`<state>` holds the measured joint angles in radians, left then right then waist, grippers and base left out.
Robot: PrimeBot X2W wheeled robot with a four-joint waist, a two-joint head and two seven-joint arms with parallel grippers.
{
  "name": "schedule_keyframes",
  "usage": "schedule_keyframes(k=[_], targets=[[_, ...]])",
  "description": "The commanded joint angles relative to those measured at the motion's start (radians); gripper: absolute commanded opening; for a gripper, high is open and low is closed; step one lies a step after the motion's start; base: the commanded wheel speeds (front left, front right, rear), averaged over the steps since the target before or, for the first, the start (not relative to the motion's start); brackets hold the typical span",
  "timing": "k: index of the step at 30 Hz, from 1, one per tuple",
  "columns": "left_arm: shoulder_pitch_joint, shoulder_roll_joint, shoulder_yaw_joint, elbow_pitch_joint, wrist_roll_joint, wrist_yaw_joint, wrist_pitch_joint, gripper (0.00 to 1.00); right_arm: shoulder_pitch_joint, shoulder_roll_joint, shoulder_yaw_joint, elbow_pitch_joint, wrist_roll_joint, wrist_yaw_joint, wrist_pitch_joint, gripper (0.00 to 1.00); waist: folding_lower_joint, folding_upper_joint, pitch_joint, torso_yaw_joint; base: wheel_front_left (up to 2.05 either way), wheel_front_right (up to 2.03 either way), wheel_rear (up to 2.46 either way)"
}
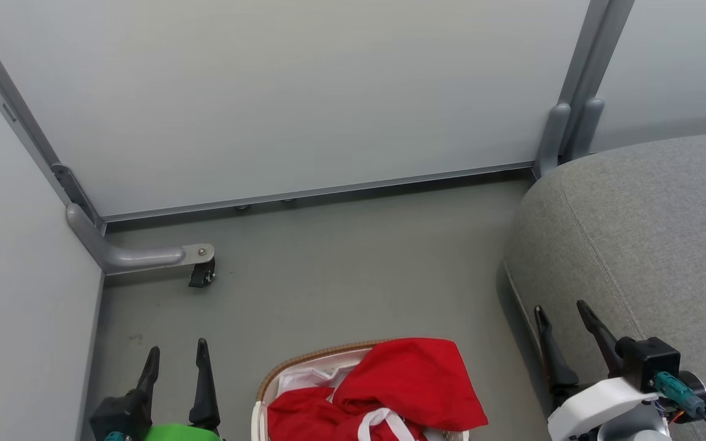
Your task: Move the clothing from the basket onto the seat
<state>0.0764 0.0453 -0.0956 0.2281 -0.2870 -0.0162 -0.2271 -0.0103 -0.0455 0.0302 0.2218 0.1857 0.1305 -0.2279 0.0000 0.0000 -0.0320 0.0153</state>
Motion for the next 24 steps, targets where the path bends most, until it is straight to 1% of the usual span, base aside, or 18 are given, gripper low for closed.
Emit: schedule_keyframes(k=[1,18,24], targets=[[0.015,0.007,-0.002,-0.001,0.025,0.005,-0.009,1.0,0.011,-0.006,0.003,0.001,-0.026,0.0,-0.009,1.0,0.0,0.0,0.0,0.0,0.0,0.0,0.0],[0.023,0.008,-0.021,0.027,0.12,0.014,-0.041,1.0,0.016,-0.008,0.016,0.015,-0.151,0.0,-0.039,1.0,0.0,0.0,-0.002,0.001,0.0,0.0,0.0],[0.022,0.008,-0.019,0.03,0.116,0.012,-0.037,1.0,0.015,-0.008,0.016,0.013,-0.144,0.0,-0.039,1.0,0.0,0.0,-0.001,0.001,0.0,0.0,0.0]])
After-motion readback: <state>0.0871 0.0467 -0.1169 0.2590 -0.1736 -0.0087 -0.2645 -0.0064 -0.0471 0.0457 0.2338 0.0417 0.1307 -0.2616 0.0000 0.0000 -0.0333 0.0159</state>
